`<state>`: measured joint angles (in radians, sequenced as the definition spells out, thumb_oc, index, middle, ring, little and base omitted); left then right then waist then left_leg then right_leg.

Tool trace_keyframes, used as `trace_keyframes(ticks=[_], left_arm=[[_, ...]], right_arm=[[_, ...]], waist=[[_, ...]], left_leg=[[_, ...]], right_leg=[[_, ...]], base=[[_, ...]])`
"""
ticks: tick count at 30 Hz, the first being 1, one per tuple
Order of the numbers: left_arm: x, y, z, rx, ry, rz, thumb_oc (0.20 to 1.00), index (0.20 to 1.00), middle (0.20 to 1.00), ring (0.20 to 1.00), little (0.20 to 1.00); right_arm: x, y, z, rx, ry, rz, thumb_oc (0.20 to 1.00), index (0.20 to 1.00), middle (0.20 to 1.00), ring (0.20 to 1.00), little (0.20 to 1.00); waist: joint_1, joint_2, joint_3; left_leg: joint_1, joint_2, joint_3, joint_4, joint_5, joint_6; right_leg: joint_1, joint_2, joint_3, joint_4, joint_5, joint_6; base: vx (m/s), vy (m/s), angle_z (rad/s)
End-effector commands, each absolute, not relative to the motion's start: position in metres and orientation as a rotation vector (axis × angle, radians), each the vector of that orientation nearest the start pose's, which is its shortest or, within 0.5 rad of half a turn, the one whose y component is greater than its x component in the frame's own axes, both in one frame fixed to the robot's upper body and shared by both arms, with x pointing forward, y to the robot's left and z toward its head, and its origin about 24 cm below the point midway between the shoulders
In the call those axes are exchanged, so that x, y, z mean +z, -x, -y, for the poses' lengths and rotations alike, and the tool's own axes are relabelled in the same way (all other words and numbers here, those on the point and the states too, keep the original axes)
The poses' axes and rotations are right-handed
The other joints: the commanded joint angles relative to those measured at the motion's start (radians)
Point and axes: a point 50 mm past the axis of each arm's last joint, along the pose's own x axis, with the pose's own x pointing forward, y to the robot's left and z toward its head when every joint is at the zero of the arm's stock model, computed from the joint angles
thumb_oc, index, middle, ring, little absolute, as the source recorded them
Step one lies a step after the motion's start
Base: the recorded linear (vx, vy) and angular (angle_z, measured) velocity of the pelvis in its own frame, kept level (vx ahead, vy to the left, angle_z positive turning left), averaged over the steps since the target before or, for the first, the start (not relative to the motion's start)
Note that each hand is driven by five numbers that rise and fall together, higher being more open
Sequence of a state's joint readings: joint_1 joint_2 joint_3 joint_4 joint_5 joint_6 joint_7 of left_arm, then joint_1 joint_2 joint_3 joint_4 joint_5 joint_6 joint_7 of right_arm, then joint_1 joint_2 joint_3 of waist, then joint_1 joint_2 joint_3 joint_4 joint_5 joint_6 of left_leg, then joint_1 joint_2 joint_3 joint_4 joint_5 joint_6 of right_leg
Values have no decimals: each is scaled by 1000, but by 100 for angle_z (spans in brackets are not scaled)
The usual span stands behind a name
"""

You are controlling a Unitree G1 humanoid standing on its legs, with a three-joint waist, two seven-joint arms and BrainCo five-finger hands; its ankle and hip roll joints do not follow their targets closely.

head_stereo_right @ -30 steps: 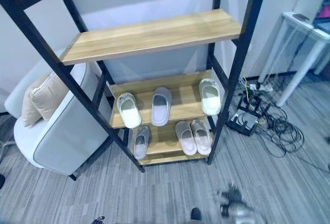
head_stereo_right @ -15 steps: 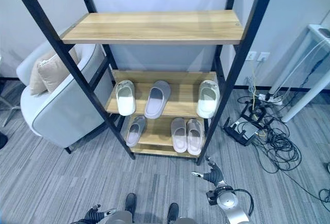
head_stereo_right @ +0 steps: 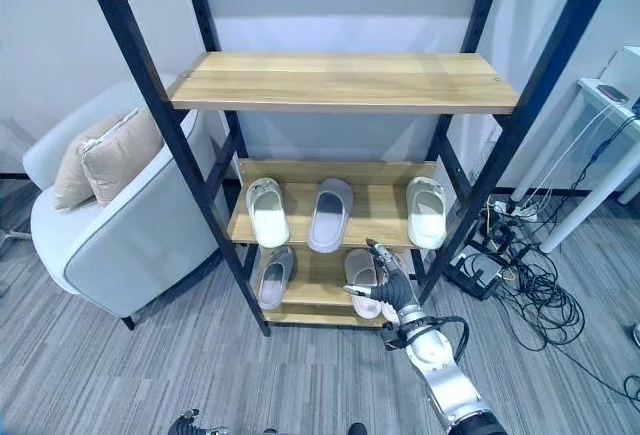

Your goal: Arrange the slippers neatly on the shoe rack.

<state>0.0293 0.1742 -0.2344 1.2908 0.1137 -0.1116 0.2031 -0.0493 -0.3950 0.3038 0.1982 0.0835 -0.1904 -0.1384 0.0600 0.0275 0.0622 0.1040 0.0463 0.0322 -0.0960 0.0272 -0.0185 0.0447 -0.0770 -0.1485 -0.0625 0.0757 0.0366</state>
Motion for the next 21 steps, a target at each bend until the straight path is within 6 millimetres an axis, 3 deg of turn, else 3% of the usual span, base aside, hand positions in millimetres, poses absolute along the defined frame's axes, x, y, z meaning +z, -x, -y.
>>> trace_keyframes(ticks=[1, 11, 13, 17, 21], left_arm=[[-168, -81, -203, -83, -569, -1154, 1000, 1000, 1000, 1000, 1000], [-169, -74, -206, -84, -608, -1175, 1000, 1000, 1000, 1000, 1000], [-169, -72, -209, -66, -601, -1183, 1000, 1000, 1000, 1000, 1000], [-169, -69, -212, -62, -606, -1191, 1000, 1000, 1000, 1000, 1000], [-167, -83, -212, -52, -605, -1150, 1000, 1000, 1000, 1000, 1000]], right_arm=[[45, -273, 165, 73, 350, 137, 1000, 1000, 1000, 1000, 1000], [68, -313, 188, -168, 422, 181, 1000, 1000, 1000, 1000, 1000], [71, -324, 203, -239, 458, 149, 1000, 1000, 1000, 1000, 1000], [80, -334, 214, -295, 477, 150, 1000, 1000, 1000, 1000, 1000], [102, -348, 220, -358, 441, 195, 1000, 1000, 1000, 1000, 1000]], waist=[[35, -43, -16], [89, -67, -2], [109, -74, 18], [121, -75, 43], [130, -75, 88]], left_leg=[[-38, 62, -29, 9, -11, -25], [-63, 31, -51, 9, -24, -6], [-85, 11, -61, 19, -32, 5], [-123, -9, -64, 49, -45, 18], [-208, -34, -74, 103, -55, 26]], right_leg=[[47, -88, 52, 84, -120, 88], [47, -105, 30, 52, -100, 104], [35, -118, 25, 51, -89, 112], [14, -136, 23, 52, -75, 119], [-38, -155, 27, 56, -51, 126]], base=[[60, 124, 3], [31, 86, 6], [19, 155, 1], [-19, 111, 10], [-74, 97, 5]])
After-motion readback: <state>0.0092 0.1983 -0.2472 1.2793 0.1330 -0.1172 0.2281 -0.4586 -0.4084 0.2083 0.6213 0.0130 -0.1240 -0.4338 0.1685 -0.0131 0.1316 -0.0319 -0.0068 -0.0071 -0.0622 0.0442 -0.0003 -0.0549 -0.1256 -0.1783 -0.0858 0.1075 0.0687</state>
